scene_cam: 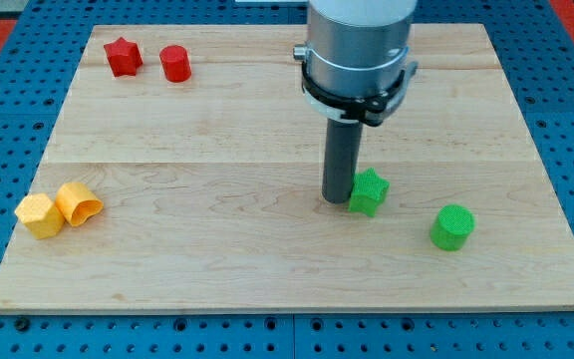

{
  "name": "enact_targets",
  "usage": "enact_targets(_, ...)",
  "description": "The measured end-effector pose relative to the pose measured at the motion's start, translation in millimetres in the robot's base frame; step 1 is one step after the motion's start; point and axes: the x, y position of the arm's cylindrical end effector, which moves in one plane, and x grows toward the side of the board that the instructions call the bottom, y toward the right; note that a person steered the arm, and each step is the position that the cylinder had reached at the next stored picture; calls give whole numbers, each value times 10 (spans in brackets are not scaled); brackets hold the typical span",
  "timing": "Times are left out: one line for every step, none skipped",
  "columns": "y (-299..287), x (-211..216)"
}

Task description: Move your arm towards the top center of the board

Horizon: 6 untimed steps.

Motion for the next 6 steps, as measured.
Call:
enact_targets(265,-14)
enact_targets(662,-53)
enact_targets(613,-75)
enact_targets(127,-588)
enact_targets(35,-1282)
enact_targets(-274,-1857)
